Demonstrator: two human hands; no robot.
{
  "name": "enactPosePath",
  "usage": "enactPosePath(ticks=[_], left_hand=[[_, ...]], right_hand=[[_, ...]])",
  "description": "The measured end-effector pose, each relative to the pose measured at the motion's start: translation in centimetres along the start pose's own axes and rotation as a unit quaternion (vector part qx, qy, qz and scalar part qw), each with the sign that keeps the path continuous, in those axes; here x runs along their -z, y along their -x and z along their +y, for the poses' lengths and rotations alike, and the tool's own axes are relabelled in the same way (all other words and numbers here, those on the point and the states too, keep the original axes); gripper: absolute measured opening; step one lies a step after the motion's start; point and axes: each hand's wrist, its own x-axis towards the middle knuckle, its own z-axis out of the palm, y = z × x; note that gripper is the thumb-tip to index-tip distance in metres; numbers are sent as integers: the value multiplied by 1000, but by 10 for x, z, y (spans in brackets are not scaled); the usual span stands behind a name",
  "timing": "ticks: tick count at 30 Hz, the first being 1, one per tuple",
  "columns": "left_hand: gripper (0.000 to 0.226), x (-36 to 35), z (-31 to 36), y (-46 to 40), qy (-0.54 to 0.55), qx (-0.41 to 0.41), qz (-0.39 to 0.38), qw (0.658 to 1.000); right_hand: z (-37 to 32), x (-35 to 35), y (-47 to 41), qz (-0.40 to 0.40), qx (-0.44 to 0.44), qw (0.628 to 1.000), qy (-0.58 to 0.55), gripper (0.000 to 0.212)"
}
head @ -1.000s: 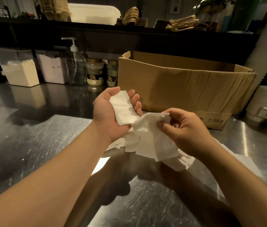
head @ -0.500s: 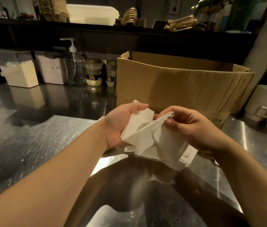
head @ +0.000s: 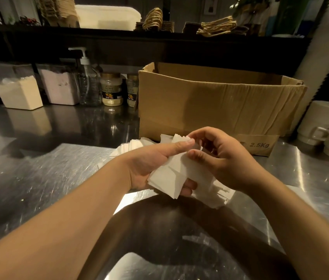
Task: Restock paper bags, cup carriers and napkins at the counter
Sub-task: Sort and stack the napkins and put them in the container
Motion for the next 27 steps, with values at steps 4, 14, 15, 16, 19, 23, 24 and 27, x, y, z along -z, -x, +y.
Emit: enactPosePath(ticks=[4, 14, 15, 16, 19, 23, 24, 27], left_hand=[[55, -3, 1, 1, -2, -14, 34, 999], [58, 3, 3, -9, 64, -43, 58, 995], [63, 5, 2, -12, 81, -58, 69, 993], [66, 6, 2, -14, 96, -71, 77, 990], [73, 6, 2, -18, 113, -91, 77, 986], [74, 5, 0, -18, 103, -97, 90, 986], [72, 4, -1, -18, 106, -99, 93, 985], [72, 1, -3, -18, 123, -101, 82, 984]], right_hand=[[2, 0, -2, 20, -15, 1000, 16, 22], [2, 5, -4, 101, -110, 988, -38, 9], [0, 6, -3, 102, -116, 985, -74, 12], [-3, 7, -2, 99, -126, 979, -126, 13], [-12, 11, -1, 63, -175, 933, -308, 11], [-16, 4, -1, 43, -234, 890, -389, 18], [-15, -1, -1, 46, -248, 886, -390, 19], [-17, -11, 1, 47, -293, 863, -408, 22]])
